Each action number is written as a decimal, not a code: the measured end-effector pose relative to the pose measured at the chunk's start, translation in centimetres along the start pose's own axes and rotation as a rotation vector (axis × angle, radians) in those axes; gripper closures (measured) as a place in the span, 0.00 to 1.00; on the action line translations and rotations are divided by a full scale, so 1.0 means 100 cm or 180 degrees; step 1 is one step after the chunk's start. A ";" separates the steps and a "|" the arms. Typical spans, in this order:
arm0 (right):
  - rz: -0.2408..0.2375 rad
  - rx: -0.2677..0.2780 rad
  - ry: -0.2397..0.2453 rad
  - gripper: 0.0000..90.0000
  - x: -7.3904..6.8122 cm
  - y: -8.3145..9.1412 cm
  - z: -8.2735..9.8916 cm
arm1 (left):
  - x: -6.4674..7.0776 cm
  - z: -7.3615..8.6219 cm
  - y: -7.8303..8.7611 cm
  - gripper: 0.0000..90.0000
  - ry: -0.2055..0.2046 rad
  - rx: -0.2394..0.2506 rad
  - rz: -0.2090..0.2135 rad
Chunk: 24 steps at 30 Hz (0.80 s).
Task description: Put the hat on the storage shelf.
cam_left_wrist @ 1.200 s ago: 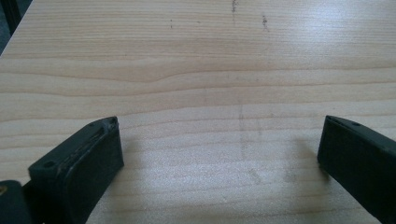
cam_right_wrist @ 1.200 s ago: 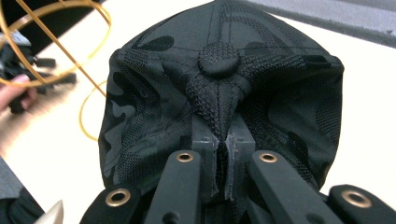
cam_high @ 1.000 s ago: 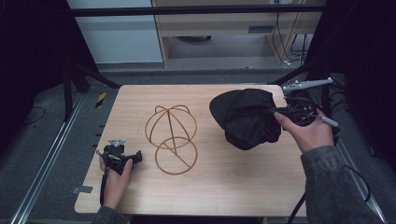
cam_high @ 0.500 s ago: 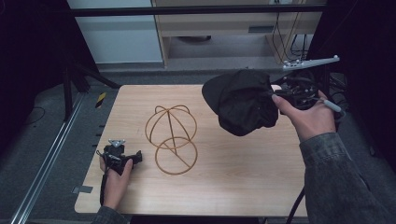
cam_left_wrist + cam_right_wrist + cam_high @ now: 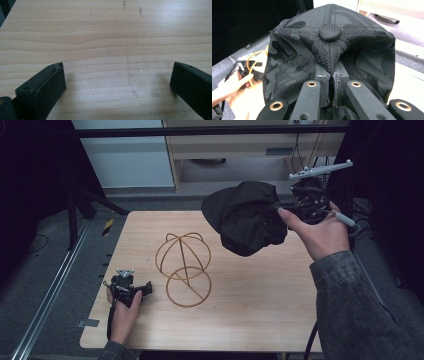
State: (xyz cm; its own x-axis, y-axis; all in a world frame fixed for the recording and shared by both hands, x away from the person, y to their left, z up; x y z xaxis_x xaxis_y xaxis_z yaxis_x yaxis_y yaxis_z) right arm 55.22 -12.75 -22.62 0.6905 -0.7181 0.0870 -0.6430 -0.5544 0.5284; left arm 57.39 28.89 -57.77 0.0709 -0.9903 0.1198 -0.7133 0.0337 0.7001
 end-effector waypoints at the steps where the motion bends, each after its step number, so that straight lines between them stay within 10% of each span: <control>1: 0.0000 0.0007 0.0011 0.95 -0.001 -0.001 -0.002 | 0.000 0.000 0.000 0.00 0.0002 0.0001 0.0000; 24: -0.0198 0.0115 0.0172 0.95 -0.037 -0.015 -0.035 | 0.000 0.000 0.000 0.00 -0.0001 0.0001 0.0001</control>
State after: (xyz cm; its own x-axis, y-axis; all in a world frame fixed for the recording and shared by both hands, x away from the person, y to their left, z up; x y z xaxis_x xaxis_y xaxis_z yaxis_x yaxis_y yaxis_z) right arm 54.79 -7.82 -20.80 0.7457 -0.6586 0.1010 -0.6093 -0.6127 0.5034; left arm 57.39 28.88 -57.78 0.0704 -0.9903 0.1198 -0.7136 0.0339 0.6997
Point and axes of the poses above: each handheld gripper's, and its own axes: y roughly backward along the jaws, z roughly out of its underside, x roughly to its right, the point moved 10 cm from there along -y, roughly forward along the jaws, and after that the axes turned 11 degrees about y, right-handed, at the moved point
